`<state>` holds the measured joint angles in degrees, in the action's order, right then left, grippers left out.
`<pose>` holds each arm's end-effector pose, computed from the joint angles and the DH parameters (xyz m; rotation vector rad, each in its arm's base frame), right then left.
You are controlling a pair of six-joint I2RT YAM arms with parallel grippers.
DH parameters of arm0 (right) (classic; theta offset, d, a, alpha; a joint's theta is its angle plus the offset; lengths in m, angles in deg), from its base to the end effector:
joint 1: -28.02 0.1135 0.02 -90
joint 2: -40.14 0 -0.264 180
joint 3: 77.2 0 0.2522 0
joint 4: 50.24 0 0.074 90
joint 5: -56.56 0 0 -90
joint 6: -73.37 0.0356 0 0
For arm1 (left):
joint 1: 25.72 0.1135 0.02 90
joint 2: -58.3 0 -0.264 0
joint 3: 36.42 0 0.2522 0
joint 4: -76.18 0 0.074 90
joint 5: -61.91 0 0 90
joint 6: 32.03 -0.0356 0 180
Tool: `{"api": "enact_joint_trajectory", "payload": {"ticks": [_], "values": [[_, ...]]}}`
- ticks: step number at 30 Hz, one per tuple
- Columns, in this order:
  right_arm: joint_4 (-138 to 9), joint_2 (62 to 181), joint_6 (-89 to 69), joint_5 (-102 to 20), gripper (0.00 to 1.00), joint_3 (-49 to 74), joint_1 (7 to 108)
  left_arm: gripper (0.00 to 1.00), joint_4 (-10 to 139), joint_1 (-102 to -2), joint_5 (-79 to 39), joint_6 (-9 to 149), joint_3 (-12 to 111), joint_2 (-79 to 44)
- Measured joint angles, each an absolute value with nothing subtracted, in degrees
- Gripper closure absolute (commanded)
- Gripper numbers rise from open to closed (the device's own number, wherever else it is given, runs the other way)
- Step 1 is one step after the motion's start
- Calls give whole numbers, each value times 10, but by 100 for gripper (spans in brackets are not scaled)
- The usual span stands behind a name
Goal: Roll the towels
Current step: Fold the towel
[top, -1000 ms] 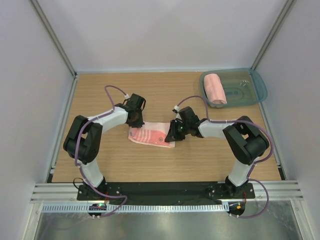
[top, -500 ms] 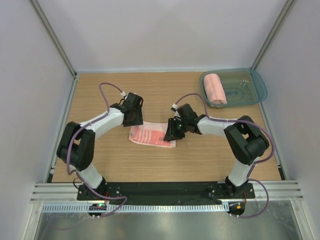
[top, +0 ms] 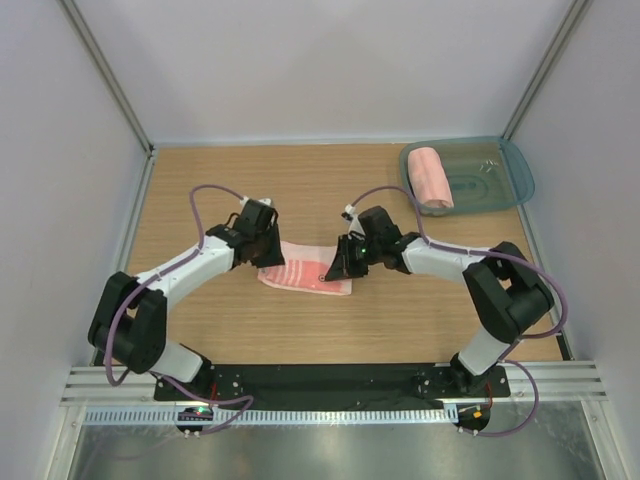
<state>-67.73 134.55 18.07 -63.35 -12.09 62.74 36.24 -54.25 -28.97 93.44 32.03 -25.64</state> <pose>0.2628 0.2037 0.1769 -0.2726 2.5723 1.1449 0.2615 -0.1415 0.2184 -0.1631 2.5867 -0.4105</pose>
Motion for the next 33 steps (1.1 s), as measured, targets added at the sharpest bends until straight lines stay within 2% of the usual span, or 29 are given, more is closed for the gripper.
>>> {"api": "enact_joint_trajectory", "payload": {"ticks": [7,14,23,26,28,29,30,33], "values": [[-630,1395,197,-645,99,-187,620,82,410,-544,-239,955,251,-295],[-553,1415,212,-699,99,-224,576,86,446,-539,-236,964,242,-316],[-485,1415,226,-725,99,-262,566,88,490,-503,-208,965,225,-321],[-473,1415,229,-729,99,-268,564,85,501,-497,-201,965,221,-320],[-469,1415,230,-732,99,-271,563,79,503,-497,-201,965,220,-319],[-467,1415,232,-732,99,-272,563,75,503,-497,-201,965,220,-318],[-465,1415,232,-733,99,-273,563,65,503,-497,-204,965,220,-315],[-463,1415,238,-735,99,-275,562,53,491,-496,-221,964,220,-298]]}}
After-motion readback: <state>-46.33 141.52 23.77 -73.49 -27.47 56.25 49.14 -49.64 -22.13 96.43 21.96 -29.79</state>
